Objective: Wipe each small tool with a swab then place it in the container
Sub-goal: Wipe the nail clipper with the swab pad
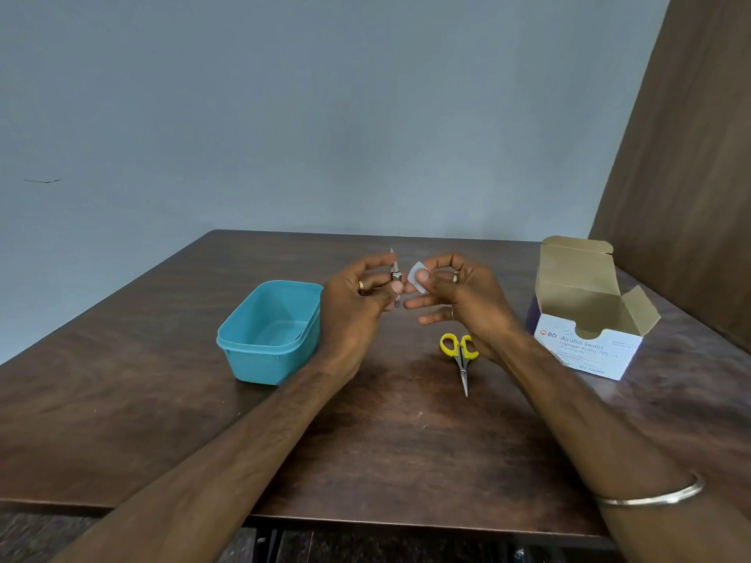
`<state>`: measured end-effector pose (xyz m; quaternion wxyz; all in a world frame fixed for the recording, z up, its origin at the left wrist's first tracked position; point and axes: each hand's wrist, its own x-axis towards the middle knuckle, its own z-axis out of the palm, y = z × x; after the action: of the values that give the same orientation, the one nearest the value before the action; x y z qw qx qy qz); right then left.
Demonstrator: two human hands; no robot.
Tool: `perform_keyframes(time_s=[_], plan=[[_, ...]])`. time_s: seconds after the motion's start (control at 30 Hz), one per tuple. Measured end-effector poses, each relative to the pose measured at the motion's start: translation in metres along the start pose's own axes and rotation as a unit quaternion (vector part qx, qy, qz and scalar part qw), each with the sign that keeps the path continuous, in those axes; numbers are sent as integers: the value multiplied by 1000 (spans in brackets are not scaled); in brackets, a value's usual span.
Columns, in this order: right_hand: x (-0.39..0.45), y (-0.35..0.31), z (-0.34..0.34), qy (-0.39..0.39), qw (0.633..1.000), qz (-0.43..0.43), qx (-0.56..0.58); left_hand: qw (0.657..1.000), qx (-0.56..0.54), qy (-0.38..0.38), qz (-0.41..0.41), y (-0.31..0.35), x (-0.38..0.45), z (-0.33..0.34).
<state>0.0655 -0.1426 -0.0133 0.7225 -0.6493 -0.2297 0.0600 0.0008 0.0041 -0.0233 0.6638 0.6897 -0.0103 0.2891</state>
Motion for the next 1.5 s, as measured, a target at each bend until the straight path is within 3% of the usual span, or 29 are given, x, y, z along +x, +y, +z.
perform_keyframes(time_s=[0.2,0.53,1.5], plan=[[4,0,-4,38,997,-69,-24,991,118,11,56,-3,0,-1],[2,-1,-1,33,987,-136,-73,978,192,-8,79,-2,-2,0],[-2,-2,-2,16,963,-172,-206,978,194,-22,73,-2,-1,0]])
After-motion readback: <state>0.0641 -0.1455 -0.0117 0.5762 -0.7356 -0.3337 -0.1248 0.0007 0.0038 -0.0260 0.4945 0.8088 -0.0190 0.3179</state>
